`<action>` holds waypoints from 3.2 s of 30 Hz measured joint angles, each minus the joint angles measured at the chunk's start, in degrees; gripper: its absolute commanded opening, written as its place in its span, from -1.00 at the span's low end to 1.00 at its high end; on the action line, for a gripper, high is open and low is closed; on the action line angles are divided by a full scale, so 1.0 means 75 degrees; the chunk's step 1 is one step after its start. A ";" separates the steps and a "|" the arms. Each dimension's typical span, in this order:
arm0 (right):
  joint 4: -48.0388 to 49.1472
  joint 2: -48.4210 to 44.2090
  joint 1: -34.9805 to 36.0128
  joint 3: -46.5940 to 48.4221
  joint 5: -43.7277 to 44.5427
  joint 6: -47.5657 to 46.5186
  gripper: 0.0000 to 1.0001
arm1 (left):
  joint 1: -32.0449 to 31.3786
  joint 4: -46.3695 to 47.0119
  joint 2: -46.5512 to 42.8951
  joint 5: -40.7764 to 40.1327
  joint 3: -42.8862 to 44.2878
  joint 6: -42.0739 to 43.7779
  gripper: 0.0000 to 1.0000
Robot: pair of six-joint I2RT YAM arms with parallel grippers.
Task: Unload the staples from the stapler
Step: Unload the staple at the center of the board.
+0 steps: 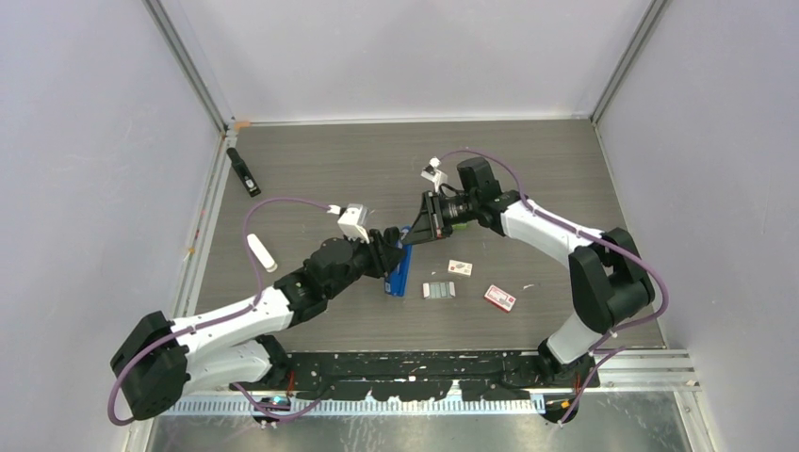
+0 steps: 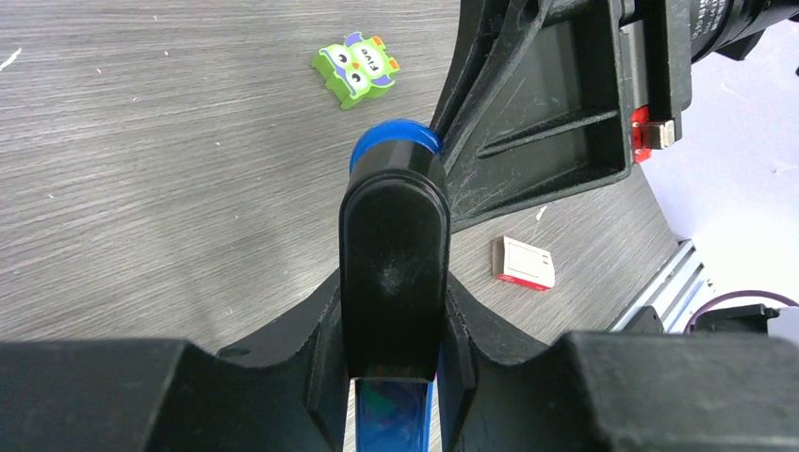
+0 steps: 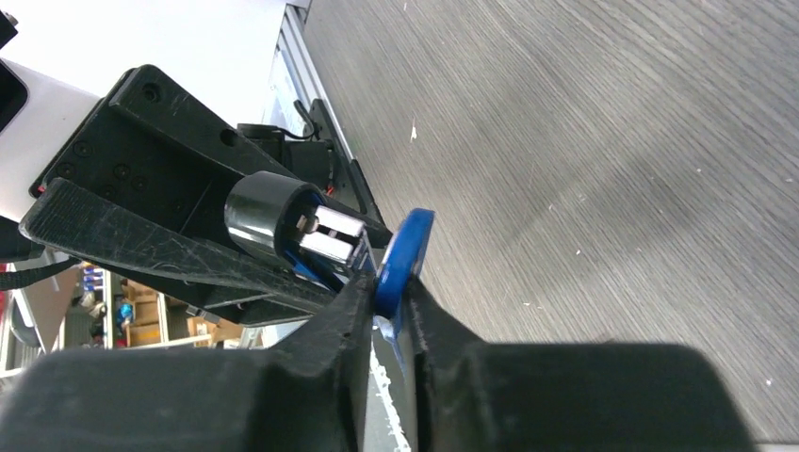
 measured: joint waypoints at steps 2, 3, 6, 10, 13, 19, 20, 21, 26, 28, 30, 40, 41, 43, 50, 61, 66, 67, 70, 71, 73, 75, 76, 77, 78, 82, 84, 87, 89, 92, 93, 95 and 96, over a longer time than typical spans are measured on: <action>-0.0052 0.0090 0.0012 0.0073 -0.0050 0.0015 -0.81 | 0.0015 -0.0003 0.0041 0.0003 0.0000 0.0044 -1.00; -0.0079 0.0143 0.0017 0.0114 -0.0050 0.0006 -0.88 | 0.0029 -0.0038 0.0055 0.0009 0.0000 0.0099 -1.00; -0.0169 0.0326 0.0017 0.0233 -0.0128 -0.0055 -0.98 | 0.0061 -0.0070 0.0079 0.0000 0.0000 0.0160 -0.94; -0.0542 0.0379 0.0023 0.0466 -0.0093 -0.0440 -0.98 | 0.0070 -0.0096 0.0082 0.0006 0.0000 0.0187 -0.24; -0.0758 0.0379 0.0032 0.0705 -0.0035 -0.0746 -0.98 | 0.0076 -0.0044 -0.0015 -0.0009 0.0000 0.0219 0.17; -0.0845 0.0423 0.0029 0.0991 0.0096 -0.1035 -0.98 | 0.0079 0.0009 -0.0545 -0.0012 0.0000 0.0367 0.52; -0.0871 0.0434 0.0029 0.1029 0.0102 -0.1064 -0.98 | 0.0093 0.0000 -0.0618 -0.0009 0.0000 0.0379 0.56; -0.0915 0.0440 0.0020 0.1075 0.0108 -0.1105 -0.98 | 0.0108 -0.0012 -0.0694 -0.0009 -0.0003 0.0399 0.59; -0.1408 0.0507 -0.0041 0.1440 0.0548 -0.1614 -0.98 | 0.0227 -0.0291 -0.1466 -0.0029 0.0000 0.0656 0.93; -0.1609 0.0539 -0.0105 0.1606 0.0778 -0.1824 -0.98 | 0.0259 -0.0516 -0.2072 -0.0096 0.0000 0.0790 0.99; -0.1883 0.0554 -0.0143 0.1810 0.0973 -0.2037 -0.98 | 0.0306 -0.0848 -0.2672 -0.0172 0.0044 0.0857 1.00; -0.3363 0.0627 -0.0195 0.3028 0.1215 -0.3567 -0.98 | 0.0769 -0.2299 -0.2731 0.0481 0.1478 0.0991 0.92; -0.3529 0.0659 -0.0195 0.3144 0.1218 -0.3704 -0.98 | 0.0903 -0.2358 -0.2500 0.0717 0.1670 0.1008 0.87; -0.3818 0.0711 -0.0195 0.3340 0.1253 -0.3955 -0.98 | 0.1431 -0.2352 -0.1839 0.1466 0.2084 0.0997 0.76; -0.4607 0.0769 -0.0195 0.3917 0.1527 -0.4503 -0.98 | 0.2585 -0.1964 0.0309 0.3643 0.2675 0.0970 0.71; -0.4864 0.0909 -0.0195 0.4164 0.1553 -0.4648 -0.98 | 0.2582 -0.1985 0.1323 0.4380 0.3491 0.1813 0.33; -0.4951 0.0976 -0.0195 0.4164 0.1553 -0.4666 -0.98 | 0.2582 -0.2011 0.1836 0.4470 0.3576 0.2122 0.19; -0.4957 0.0976 -0.0195 0.4173 0.1553 -0.4666 -0.98 | 0.2582 -0.2028 0.1909 0.4479 0.3576 0.2165 0.15; -0.4963 0.0976 -0.0195 0.4208 0.1553 -0.4669 -0.98 | 0.2582 -0.2098 0.2022 0.4497 0.3579 0.2250 -0.09; -0.4963 0.0976 -0.0192 0.4214 0.1550 -0.4672 -0.98 | 0.2582 -0.2130 0.2040 0.4517 0.3599 0.2288 -0.22; -0.4978 0.0985 -0.0192 0.4243 0.1550 -0.4692 -0.98 | 0.2582 -0.2157 0.2084 0.4570 0.3678 0.2361 -0.48; -0.5039 0.1000 -0.0201 0.4307 0.1547 -0.4741 -0.98 | 0.2594 -0.2212 0.2124 0.4599 0.3739 0.2416 -0.78; -0.5039 0.1011 -0.0201 0.4334 0.1556 -0.4759 -0.98 | 0.2611 -0.2235 0.2154 0.4628 0.3777 0.2428 -0.85; -0.5053 0.1032 -0.0204 0.4368 0.1574 -0.4788 -0.98 | 0.2620 -0.2256 0.2180 0.4666 0.3809 0.2463 -0.90; -0.5065 0.1055 -0.0207 0.4398 0.1577 -0.4809 -0.98 | 0.2626 -0.2270 0.2192 0.4683 0.3832 0.2515 -0.96; -0.5176 0.1139 -0.0198 0.4529 0.1591 -0.4902 -0.98 | 0.2646 -0.2355 0.2186 0.4680 0.3850 0.2623 -1.00; -0.5196 0.1139 -0.0198 0.4570 0.1609 -0.4960 -0.98 | 0.2658 -0.2355 0.2124 0.4669 0.3824 0.2702 -1.00; -0.5196 0.1139 -0.0140 0.4695 0.1609 -0.5065 -0.98 | 0.2664 -0.2267 0.1792 0.4511 0.3596 0.2876 -1.00; -0.5170 0.1151 -0.0096 0.4803 0.1641 -0.5120 -0.98 | 0.2672 -0.1985 0.1402 0.4322 0.3235 0.3060 -1.00; -0.4954 0.1233 -0.0221 0.4957 0.1725 -0.5208 -0.98 | 0.2696 -0.1527 0.0641 0.3911 0.2442 0.3401 -1.00; -0.4832 0.1279 -0.0274 0.4992 0.1719 -0.5231 -0.98 | 0.2696 -0.1297 0.0408 0.3704 0.2151 0.3541 -1.00; -0.4561 0.1437 -0.0370 0.5097 0.1708 -0.5295 -0.98 | 0.2696 -0.0918 0.0131 0.3369 0.1702 0.3759 -1.00; -0.4418 0.1518 -0.0393 0.5126 0.1699 -0.5356 -0.98 | 0.2696 -0.0673 0.0038 0.3174 0.1460 0.3853 -1.00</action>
